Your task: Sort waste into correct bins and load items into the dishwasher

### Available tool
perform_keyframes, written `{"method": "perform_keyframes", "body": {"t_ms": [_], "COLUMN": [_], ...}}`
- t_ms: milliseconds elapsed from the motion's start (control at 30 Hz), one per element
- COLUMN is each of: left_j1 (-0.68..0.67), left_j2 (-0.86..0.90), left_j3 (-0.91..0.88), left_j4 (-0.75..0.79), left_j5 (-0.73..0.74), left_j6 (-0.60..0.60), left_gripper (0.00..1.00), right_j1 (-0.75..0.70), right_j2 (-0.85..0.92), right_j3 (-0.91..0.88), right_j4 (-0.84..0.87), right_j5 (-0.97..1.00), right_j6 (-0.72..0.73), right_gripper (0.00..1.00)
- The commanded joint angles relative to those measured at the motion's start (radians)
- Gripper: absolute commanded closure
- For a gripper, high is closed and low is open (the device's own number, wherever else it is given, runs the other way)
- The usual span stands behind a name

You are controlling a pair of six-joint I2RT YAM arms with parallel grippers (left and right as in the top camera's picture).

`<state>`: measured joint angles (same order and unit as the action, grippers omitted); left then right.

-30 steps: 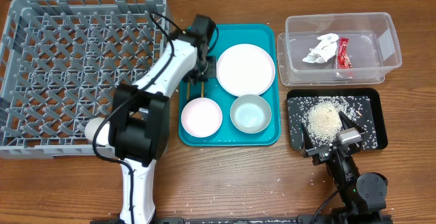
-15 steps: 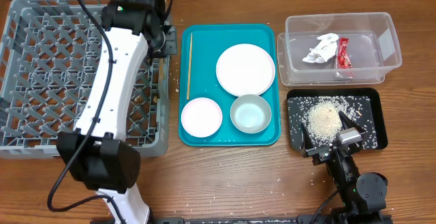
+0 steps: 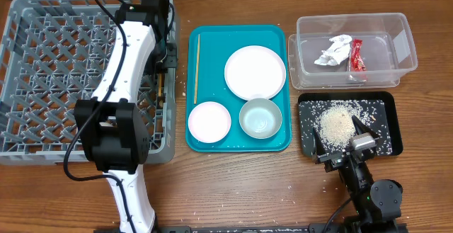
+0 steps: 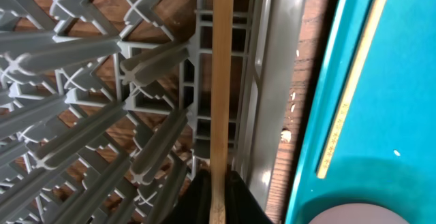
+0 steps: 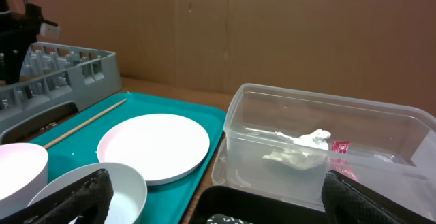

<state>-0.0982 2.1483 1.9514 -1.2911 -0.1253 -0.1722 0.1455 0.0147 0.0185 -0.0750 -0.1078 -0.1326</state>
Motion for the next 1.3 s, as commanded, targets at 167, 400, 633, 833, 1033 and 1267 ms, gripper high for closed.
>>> {"method": "perform_keyframes", "body": {"t_ms": [167, 400, 633, 833, 1033, 1267], "left_j1": [-0.007, -0.014, -0.128, -0.178, -0.166, -0.164], "left_j2": [-0.007, -0.053, -0.022, 0.085, 0.186, 0.252], "left_j3": [0.003, 0.138, 0.114, 0.026, 0.026, 0.026], "left_j4": [-0.023, -0.088, 0.03, 0.165, 0.182, 0.203], "left_j5": [-0.034, 0.198, 0.148, 0.066, 0.053, 0.05], "left_j6": [0.018, 0.0, -0.014, -0.104, -0.124, -0.122], "left_gripper": [0.76, 0.86, 0.74, 0.55, 0.58, 0.65], "right_j1": [-0.001, -0.001, -0.001, -0.001, -0.001, -0.001], "right_j2": [-0.012, -0.012, -0.012, -0.012, -0.012, -0.012], "right_j3": [-0.011, -0.011, -0.011, -0.011, -0.011, -0.011], "right_j4": [0.006, 0.006, 0.006, 0.006, 0.006, 0.006], "right_j5": [-0.006, -0.005, -0.006, -0.006, -0.006, -0.006], "right_j6": [-0.006, -0.006, -0.006, -0.006, -0.006, -0.006], "right_gripper": [0.0, 0.0, 0.0, 0.0, 0.01, 0.0]}}
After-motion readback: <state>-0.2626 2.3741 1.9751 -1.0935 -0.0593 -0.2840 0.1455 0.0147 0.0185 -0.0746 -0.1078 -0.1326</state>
